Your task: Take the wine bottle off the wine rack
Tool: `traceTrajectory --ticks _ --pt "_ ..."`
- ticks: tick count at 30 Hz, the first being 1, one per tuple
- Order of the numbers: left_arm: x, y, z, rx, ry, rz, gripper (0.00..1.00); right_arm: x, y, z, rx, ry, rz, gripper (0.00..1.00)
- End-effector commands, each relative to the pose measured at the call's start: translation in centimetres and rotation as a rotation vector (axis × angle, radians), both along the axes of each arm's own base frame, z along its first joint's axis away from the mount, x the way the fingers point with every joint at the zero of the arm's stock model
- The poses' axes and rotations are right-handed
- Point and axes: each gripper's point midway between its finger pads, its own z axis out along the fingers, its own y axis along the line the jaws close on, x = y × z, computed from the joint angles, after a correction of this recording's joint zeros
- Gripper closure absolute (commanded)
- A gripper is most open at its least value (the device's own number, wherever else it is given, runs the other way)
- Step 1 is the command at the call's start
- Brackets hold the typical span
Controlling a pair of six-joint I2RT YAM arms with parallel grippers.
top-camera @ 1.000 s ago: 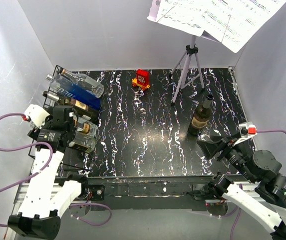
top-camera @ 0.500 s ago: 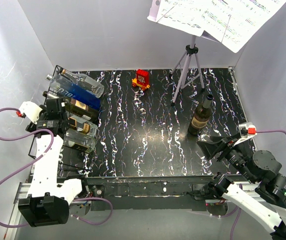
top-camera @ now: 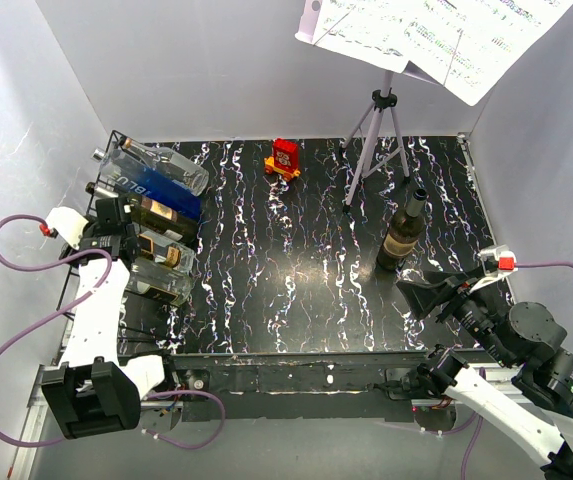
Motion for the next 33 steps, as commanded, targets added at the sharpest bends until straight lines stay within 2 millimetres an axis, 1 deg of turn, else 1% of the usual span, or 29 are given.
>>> traceTrajectory --ticks 1,2,4,5,7,9,13,18,23,29,33 --pt "-0.1 0.4 -0.2 0.013 -0.03 0.039 0.51 0.4 0.1 1.2 0.026 -0.046 -0.01 0.19" --pt "-0.2 0.5 -0.5 0.015 -0.026 0.042 0.57 0.5 0.1 1.2 0.026 -0.045 -0.01 0.19" --pt "-0.2 0.6 -0.9 0.021 -0.017 0.043 0.64 0.5 0.2 1.2 0.022 -0.043 -0.009 0.19" --pt "-0.1 0.7 -0.9 0.025 -0.014 0.045 0.7 0.5 0.2 1.2 0.026 -0.043 -0.01 0.19" --pt "-0.2 0.8 -0.8 0.031 -0.009 0.05 0.83 0.5 0.1 1.2 0.027 -0.042 -0.014 0.19" --pt "-0.1 0.9 -0.2 0.042 -0.015 0.057 1.0 0.5 0.1 1.4 0.034 -0.041 -0.012 0.19" --pt "-0.1 1.1 1.8 0.059 -0.052 0.064 1.0 0.6 0.3 1.2 0.041 -0.033 -0.015 0.19" --pt "0.7 0.7 5.0 0.068 -0.103 0.004 1.0 0.9 0.6 1.2 0.036 -0.027 -0.018 0.19" --pt "0.0 0.5 7.2 0.106 -0.121 -0.023 1.0 1.2 0.5 1.5 0.027 -0.027 -0.036 0.19" --pt "-0.1 -0.5 9.4 0.126 -0.15 -0.105 1.0 1.4 0.5 1.8 0.048 -0.037 -0.041 0.2" --pt "-0.3 -2.1 10.3 0.144 -0.151 -0.197 1.0 1.4 0.8 1.8 0.044 -0.031 -0.033 0.2"
